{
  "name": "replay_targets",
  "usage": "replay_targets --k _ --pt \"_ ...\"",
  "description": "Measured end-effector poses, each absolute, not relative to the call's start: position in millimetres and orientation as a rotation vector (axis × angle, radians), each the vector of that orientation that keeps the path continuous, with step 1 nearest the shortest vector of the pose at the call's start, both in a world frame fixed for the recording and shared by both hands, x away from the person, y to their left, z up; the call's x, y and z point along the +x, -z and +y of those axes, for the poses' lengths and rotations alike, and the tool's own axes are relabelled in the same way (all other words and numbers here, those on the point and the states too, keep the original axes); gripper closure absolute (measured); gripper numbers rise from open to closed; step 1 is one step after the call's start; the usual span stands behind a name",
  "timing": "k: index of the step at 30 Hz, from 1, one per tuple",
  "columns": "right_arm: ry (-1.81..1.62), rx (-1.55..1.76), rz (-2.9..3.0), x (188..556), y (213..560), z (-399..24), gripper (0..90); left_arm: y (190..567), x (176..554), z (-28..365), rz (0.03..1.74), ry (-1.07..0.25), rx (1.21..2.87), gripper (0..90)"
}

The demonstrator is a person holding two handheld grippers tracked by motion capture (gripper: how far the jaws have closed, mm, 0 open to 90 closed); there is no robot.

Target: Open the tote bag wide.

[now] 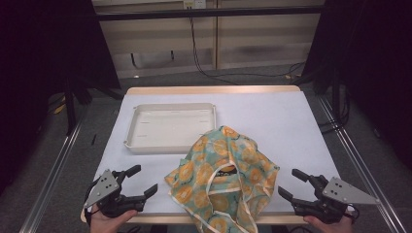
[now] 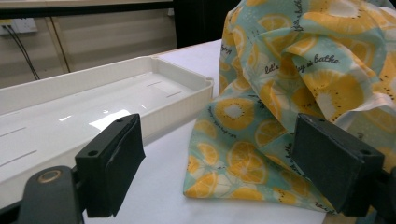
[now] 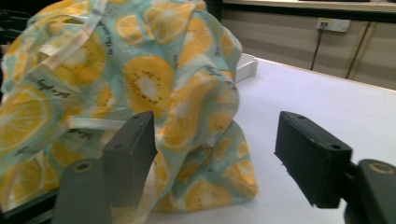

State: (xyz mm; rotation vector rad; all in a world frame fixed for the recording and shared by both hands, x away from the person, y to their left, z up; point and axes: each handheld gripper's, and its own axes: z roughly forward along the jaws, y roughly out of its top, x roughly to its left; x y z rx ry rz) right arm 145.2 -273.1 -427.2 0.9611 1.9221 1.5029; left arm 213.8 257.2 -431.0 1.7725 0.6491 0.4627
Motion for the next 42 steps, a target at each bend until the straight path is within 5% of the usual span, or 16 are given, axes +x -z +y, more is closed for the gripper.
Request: replay_targets --k 10,15,25,33,42 --pt "-1.579 0.913 2.024 143 422 -265 48.7 429 210 250 0.606 -0.424 1.779 26.2" --pt "-1.615 0.868 2.071 143 418 -259 57.7 425 204 242 0.534 -0.413 1.795 45.1" --pt "-1.65 0.794 2.16 143 413 -232 51.9 414 186 233 0.396 -0.361 1.779 64.4" --pt "-1.713 0.723 2.236 141 408 -213 46.2 413 188 223 0.339 -0.348 1.801 63.0" --pt "-1.722 0.669 2.304 142 409 -196 46.2 413 197 198 0.323 -0.313 1.812 51.7"
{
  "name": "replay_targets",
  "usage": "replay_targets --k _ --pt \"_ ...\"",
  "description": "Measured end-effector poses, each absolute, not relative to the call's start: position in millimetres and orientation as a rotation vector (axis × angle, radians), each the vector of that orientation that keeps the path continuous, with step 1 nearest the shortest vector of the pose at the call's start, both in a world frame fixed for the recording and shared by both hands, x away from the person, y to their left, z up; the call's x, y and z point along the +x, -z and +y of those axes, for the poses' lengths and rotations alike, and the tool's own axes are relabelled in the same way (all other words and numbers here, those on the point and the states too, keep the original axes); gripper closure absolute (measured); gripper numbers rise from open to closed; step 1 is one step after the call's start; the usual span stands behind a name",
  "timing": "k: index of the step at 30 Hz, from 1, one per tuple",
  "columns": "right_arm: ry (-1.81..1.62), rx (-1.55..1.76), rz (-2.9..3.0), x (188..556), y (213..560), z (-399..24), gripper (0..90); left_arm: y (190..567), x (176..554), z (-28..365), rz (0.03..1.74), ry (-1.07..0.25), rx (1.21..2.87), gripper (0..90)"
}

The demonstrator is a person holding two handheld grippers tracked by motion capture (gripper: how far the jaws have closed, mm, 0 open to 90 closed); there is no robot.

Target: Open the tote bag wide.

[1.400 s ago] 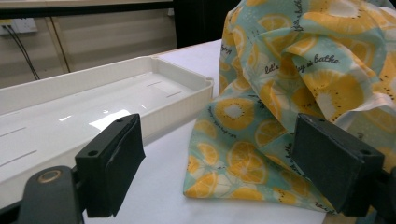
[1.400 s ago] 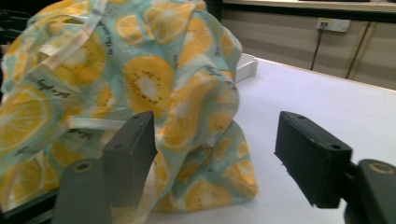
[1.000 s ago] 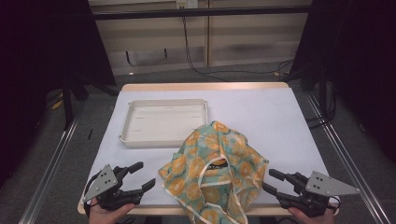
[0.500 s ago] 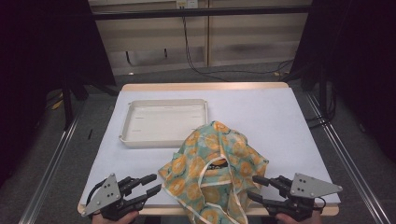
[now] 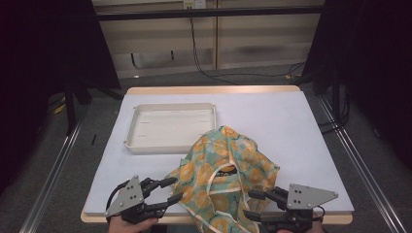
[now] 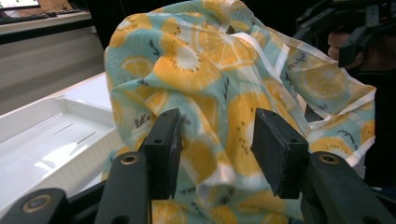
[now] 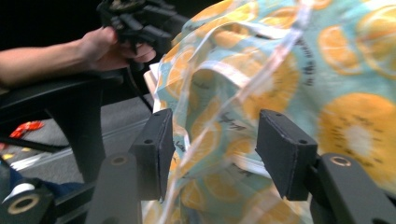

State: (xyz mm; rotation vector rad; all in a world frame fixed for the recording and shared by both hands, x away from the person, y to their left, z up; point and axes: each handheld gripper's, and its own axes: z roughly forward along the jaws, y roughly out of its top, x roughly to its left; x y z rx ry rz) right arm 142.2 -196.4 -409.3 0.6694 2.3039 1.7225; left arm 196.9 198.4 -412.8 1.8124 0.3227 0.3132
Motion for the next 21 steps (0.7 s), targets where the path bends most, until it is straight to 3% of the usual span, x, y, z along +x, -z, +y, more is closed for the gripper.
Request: replay_targets --k 2,3,4,5,6,7,8,9,10,11,21 --pt "-1.719 0.666 2.315 143 410 -194 47.2 414 199 193 0.313 -0.306 1.824 51.2" --pt "-1.71 0.66 2.333 144 411 -192 52.5 417 200 190 0.31 -0.293 1.835 51.2" --pt "-1.688 0.654 2.35 145 413 -190 61.3 418 200 189 0.313 -0.302 1.851 51.4" --pt "-1.69 0.653 2.376 150 417 -189 82.9 420 202 188 0.299 -0.272 1.864 58.8" --pt "-1.69 0.653 2.376 150 417 -189 82.9 420 202 188 0.299 -0.272 1.864 62.4" --pt "-1.693 0.647 2.383 151 418 -189 89.1 421 204 187 0.304 -0.249 1.867 62.4" --pt "-1.687 0.649 2.386 154 418 -190 90.0 420 205 188 0.309 -0.248 1.875 68.9" --pt "-1.687 0.659 2.377 158 416 -193 90.0 420 208 188 0.301 -0.232 1.875 80.9" --pt "-1.687 0.659 2.377 158 416 -193 90.0 420 209 188 0.311 -0.221 1.869 80.9" --pt "-1.685 0.662 2.36 161 414 -195 90.0 418 211 188 0.31 -0.218 1.874 86.9" --pt "-1.743 0.678 2.124 192 364 -224 90.0 403 221 200 0.362 -0.186 1.836 90.0"
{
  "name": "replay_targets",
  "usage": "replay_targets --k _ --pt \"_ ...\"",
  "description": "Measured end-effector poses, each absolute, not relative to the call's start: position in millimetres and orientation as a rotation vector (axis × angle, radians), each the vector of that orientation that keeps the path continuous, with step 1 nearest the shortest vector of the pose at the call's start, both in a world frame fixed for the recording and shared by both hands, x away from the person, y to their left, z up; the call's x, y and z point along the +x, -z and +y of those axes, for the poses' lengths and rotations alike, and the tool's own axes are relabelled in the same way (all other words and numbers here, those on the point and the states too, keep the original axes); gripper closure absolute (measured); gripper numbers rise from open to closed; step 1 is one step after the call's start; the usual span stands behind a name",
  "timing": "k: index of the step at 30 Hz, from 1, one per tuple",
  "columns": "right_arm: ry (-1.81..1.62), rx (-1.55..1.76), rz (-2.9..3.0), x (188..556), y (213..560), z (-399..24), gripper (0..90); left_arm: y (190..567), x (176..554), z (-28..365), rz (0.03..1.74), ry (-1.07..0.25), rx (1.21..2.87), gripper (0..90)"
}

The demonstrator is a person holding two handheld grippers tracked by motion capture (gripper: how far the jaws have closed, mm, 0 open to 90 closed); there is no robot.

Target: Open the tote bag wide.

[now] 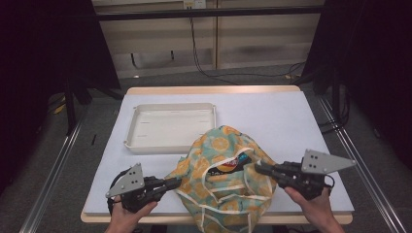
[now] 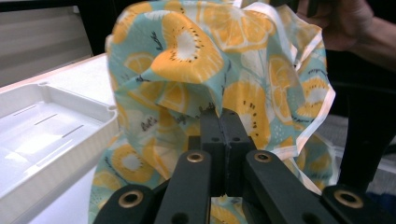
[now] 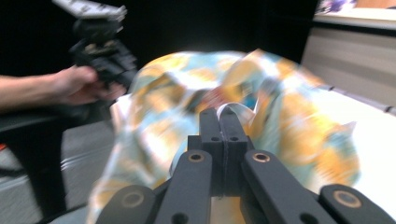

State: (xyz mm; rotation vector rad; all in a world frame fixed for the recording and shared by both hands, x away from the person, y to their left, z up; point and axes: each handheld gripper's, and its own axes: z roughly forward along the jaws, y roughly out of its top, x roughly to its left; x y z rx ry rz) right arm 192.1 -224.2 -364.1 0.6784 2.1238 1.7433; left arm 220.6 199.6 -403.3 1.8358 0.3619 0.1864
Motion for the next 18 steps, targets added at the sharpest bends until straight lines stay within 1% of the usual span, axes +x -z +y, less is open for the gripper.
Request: replay_targets --k 4,8,10,12,13,14,16,18 --pt "-1.745 0.69 2.079 205 354 -229 90.0 400 230 207 0.405 -0.18 1.809 90.0" --pt "-1.735 0.719 2.017 229 342 -234 90.0 396 243 212 0.427 -0.185 1.796 90.0" --pt "-1.73 0.717 2.012 235 341 -234 90.0 396 246 212 0.433 -0.189 1.793 90.0" --pt "-1.721 0.755 1.998 255 343 -234 90.0 397 250 213 0.446 -0.186 1.789 90.0" --pt "-1.721 0.755 1.998 255 343 -234 90.0 398 251 213 0.448 -0.186 1.791 90.0" --pt "-1.708 0.781 1.98 265 345 -235 90.0 398 252 214 0.453 -0.184 1.794 90.0" --pt "-1.718 0.798 1.971 270 347 -236 90.0 399 252 215 0.453 -0.172 1.785 89.8" --pt "-1.706 0.828 1.968 282 351 -235 90.0 396 248 214 0.44 -0.172 1.768 86.5"
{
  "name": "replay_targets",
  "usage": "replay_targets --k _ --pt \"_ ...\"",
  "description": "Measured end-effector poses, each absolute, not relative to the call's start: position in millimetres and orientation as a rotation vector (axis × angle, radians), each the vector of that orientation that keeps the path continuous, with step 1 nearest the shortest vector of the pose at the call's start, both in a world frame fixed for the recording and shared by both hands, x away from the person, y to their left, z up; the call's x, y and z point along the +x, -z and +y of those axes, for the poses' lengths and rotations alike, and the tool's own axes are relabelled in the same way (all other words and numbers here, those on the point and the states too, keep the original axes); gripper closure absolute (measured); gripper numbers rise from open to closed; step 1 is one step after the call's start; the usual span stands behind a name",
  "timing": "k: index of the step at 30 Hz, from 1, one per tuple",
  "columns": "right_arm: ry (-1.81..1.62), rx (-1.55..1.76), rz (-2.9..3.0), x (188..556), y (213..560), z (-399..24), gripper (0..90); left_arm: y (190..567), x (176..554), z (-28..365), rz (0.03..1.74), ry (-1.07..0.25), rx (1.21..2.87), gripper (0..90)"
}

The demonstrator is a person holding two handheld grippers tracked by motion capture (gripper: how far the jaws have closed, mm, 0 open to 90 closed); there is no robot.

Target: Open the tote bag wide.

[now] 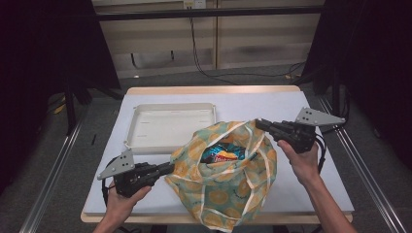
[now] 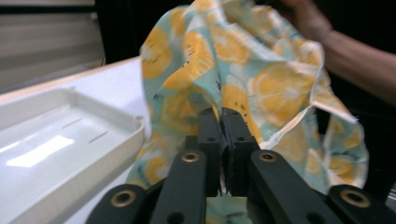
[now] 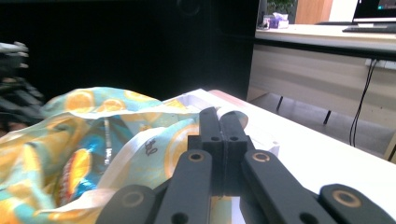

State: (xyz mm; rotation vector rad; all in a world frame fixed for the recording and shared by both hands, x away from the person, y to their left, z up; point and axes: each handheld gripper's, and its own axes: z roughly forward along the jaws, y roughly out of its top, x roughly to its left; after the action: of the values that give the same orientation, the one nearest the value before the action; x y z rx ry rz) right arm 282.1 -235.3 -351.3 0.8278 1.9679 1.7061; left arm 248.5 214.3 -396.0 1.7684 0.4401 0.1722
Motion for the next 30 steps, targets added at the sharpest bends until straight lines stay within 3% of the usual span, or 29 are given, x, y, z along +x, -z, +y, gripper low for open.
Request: replay_targets --k 4,8,11,16,20,23,27,28,29,30 --pt "-1.71 0.834 1.972 288 353 -231 90.0 381 232 209 0.355 -0.21 1.757 77.6" --pt "-1.703 0.828 1.973 291 355 -224 90.0 370 222 206 0.313 -0.215 1.727 76.4" --pt "-1.699 0.844 1.974 294 355 -225 90.0 366 213 201 0.304 -0.226 1.726 63.9" --pt "-1.705 0.859 1.967 297 357 -228 90.0 373 208 182 0.23 -0.197 1.793 62.4" --pt "-1.691 0.858 1.969 297 357 -227 90.0 387 211 169 0.23 -0.177 1.852 46.8" --pt "-1.681 0.861 1.976 298 359 -228 90.0 399 214 156 0.232 -0.209 1.908 40.2" --pt "-1.693 0.867 1.978 300 362 -228 90.0 403 220 152 0.258 -0.237 1.931 41.4" --pt "-1.689 0.867 1.976 300 362 -228 90.0 402 220 152 0.249 -0.27 1.949 48.2" --pt "-1.697 0.861 1.979 299 362 -228 90.0 401 221 152 0.244 -0.27 1.951 64.8" --pt "-1.697 0.861 1.979 299 362 -228 90.0 400 221 153 0.236 -0.254 1.938 64.8"
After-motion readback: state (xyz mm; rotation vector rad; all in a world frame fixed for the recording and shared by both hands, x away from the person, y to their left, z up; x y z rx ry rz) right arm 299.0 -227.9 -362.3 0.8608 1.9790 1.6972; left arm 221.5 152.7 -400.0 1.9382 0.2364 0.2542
